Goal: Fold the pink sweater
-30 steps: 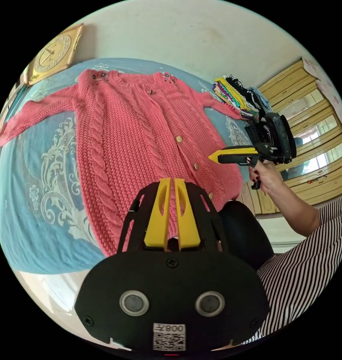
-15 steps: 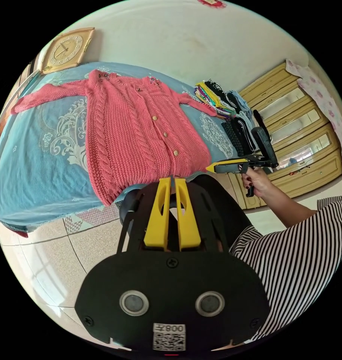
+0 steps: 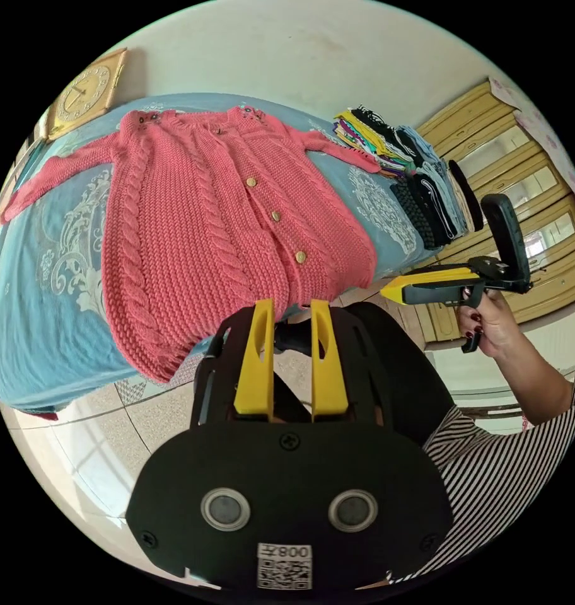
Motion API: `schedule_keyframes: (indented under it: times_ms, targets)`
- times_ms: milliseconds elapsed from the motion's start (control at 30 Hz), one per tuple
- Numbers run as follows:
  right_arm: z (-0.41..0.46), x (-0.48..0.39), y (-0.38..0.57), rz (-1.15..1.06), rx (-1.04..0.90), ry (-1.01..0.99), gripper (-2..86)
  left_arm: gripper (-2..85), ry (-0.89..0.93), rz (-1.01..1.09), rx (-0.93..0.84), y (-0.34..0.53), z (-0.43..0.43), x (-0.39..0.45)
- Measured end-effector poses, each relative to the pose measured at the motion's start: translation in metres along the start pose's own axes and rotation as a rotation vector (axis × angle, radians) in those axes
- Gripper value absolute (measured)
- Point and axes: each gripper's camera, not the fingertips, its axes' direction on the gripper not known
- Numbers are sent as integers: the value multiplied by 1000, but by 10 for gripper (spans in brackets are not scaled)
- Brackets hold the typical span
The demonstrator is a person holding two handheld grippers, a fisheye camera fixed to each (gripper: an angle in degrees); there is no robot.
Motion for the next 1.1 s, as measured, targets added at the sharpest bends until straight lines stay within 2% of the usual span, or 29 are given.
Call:
schedule_keyframes:
  times_ms: [167, 233, 467, 600, 833, 1000, 1100]
  targets:
    - [3, 12, -20, 30, 2, -45, 4, 71, -92, 69, -101, -32, 51, -2]
    - [6, 18, -29, 45, -1, -68, 4, 57, -131, 66, -88, -34, 60, -4]
    - [-1, 22, -78, 11, 49, -145, 12, 27, -58, 53, -67, -32, 65, -27]
    - [-13, 20, -152, -59, 102, -129, 33, 26, -13, 43, -47, -30, 65, -38]
    - [-20, -5, -311, -204, 105, 11, 52, 24, 52, 25, -58, -39, 73, -63]
    - [-16, -15, -379, -218, 95, 154, 51, 24, 115, 0, -56, -47, 75, -82]
    - [-19, -21, -399, -238, 123, 168, 52, 24, 128, 6, -60, -51, 75, -90]
